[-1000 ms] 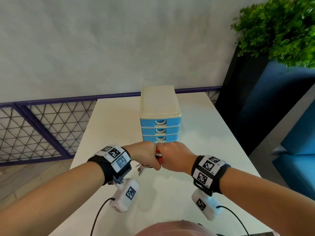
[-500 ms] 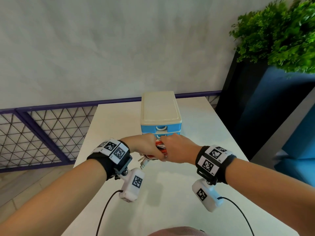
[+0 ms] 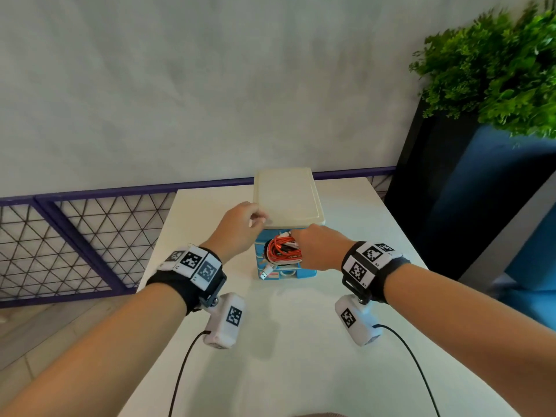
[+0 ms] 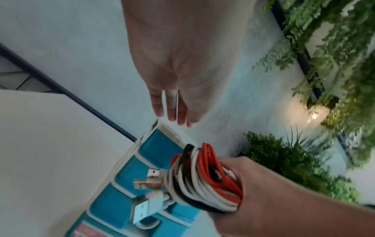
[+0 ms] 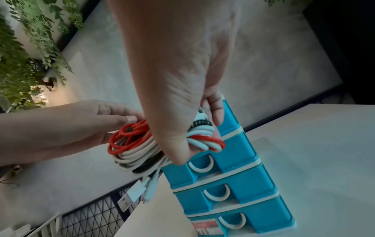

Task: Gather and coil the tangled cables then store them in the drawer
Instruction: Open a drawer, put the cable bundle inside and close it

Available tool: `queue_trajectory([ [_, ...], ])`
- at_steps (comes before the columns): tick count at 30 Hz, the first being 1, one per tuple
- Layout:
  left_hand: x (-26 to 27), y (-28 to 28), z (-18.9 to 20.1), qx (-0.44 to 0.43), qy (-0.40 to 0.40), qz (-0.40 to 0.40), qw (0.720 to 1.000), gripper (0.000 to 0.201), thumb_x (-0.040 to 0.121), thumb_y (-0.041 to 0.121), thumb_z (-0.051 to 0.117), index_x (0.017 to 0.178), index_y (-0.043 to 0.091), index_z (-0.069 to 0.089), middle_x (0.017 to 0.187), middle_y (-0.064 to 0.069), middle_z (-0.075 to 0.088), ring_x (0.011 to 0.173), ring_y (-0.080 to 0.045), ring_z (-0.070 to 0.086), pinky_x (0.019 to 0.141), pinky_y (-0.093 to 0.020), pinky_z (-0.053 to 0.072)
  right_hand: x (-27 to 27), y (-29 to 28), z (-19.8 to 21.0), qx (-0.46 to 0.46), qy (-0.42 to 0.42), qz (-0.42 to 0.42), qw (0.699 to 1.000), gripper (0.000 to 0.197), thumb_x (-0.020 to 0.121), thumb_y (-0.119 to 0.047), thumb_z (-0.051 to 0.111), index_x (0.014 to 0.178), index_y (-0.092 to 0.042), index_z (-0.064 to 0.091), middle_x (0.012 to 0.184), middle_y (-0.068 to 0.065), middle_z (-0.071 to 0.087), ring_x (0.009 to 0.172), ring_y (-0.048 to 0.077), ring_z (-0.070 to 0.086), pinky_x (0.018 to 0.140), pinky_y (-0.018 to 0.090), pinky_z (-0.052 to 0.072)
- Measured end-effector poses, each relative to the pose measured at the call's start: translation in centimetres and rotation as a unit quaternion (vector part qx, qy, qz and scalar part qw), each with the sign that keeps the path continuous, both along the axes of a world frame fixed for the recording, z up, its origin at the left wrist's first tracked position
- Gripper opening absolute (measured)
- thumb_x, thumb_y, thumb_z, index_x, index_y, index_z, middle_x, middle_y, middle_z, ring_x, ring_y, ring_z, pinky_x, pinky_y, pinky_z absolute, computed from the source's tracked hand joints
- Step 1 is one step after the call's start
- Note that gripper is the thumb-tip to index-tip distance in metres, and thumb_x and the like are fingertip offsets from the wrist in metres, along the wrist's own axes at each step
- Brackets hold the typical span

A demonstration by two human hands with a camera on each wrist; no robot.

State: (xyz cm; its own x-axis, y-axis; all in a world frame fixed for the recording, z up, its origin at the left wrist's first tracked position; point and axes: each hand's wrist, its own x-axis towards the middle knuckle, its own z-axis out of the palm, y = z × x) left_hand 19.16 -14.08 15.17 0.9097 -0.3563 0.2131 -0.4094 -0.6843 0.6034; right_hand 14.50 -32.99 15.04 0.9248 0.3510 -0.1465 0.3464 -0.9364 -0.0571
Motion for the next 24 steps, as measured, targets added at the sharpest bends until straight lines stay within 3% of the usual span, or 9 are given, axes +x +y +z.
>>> queue_trajectory([
  [4, 0.4, 0.4, -1.0, 0.077, -0.021, -0.054, 0.995, 0.025, 0.096, 0.007, 0.045, 0.107, 0.010, 0.066, 0.110, -0.002, 0.063, 0.101, -0.015, 0.056, 0.087, -0.024, 0.041, 0.4, 0.2, -0.2, -0.003, 0.023, -0.011, 1.000, 0.030, 0.086, -0.015, 0.057, 0.114, -0.007, 0.054, 0.106, 0.013, 0.066, 0.074, 0.023, 0.051, 0.062, 0.029, 0.040],
  [7, 0.8, 0.9, -1.2, 0.096, -0.033, -0.071, 0.992, 0.027, 0.096, 0.005, 0.043, 0.107, 0.009, 0.067, 0.109, -0.005, 0.064, 0.103, -0.019, 0.058, 0.087, -0.023, 0.041, 0.5, 0.2, -0.1, 0.026, 0.024, -0.016, 0.999, 0.033, 0.085, -0.020, 0.061, 0.116, -0.010, 0.055, 0.106, 0.011, 0.067, 0.078, 0.024, 0.058, 0.063, 0.029, 0.044],
  [12, 1.1, 0.9, -1.1, 0.114, -0.045, -0.083, 0.989, 0.023, 0.094, 0.006, 0.047, 0.101, 0.013, 0.068, 0.105, -0.003, 0.063, 0.096, -0.019, 0.058, 0.086, -0.032, 0.046, -0.6, 0.2, 0.2, 0.045, 0.034, -0.001, 0.998, 0.034, 0.082, -0.025, 0.066, 0.112, -0.010, 0.058, 0.104, 0.009, 0.069, 0.085, 0.027, 0.065, 0.069, 0.032, 0.053],
  [15, 0.6, 1.2, -1.2, 0.140, -0.022, -0.104, 0.984, 0.030, 0.089, -0.004, 0.047, 0.094, 0.017, 0.067, 0.116, -0.003, 0.056, 0.103, -0.020, 0.056, 0.091, -0.038, 0.046, -2.3, -0.1, 0.4, 0.040, 0.056, 0.011, 0.998, 0.037, 0.081, -0.023, 0.065, 0.114, -0.010, 0.057, 0.103, 0.009, 0.068, 0.087, 0.025, 0.063, 0.071, 0.032, 0.053],
  [18, -0.2, 1.6, -1.7, 0.182, -0.010, -0.130, 0.975, 0.048, 0.076, -0.021, 0.039, 0.089, 0.017, 0.068, 0.138, -0.006, 0.042, 0.128, -0.022, 0.043, 0.103, -0.029, 0.037, -3.4, -0.8, 1.6, 0.059, 0.075, 0.000, 0.995, 0.036, 0.079, -0.022, 0.067, 0.112, -0.015, 0.055, 0.100, 0.002, 0.066, 0.078, 0.017, 0.059, 0.064, 0.023, 0.048],
  [21, -0.6, 1.8, -1.9, 0.147, 0.007, -0.126, 0.981, 0.051, 0.073, -0.025, 0.034, 0.084, 0.010, 0.070, 0.146, -0.010, 0.035, 0.139, -0.025, 0.032, 0.105, -0.020, 0.025, -3.4, -1.5, 3.7, 0.107, 0.087, -0.033, 0.990, 0.030, 0.079, -0.021, 0.068, 0.103, -0.024, 0.051, 0.086, -0.006, 0.061, 0.061, 0.003, 0.053, 0.051, 0.012, 0.040],
  [24, -0.8, 1.5, -1.6, 0.124, 0.094, -0.130, 0.979, 0.059, 0.076, -0.022, 0.030, 0.066, 0.022, 0.068, 0.156, -0.002, 0.022, 0.146, -0.017, 0.014, 0.114, -0.023, 0.015, -2.5, -2.0, 4.8, 0.080, 0.034, -0.095, 0.992, 0.036, 0.080, -0.021, 0.064, 0.114, -0.018, 0.052, 0.092, 0.001, 0.060, 0.066, 0.012, 0.054, 0.054, 0.017, 0.042],
])
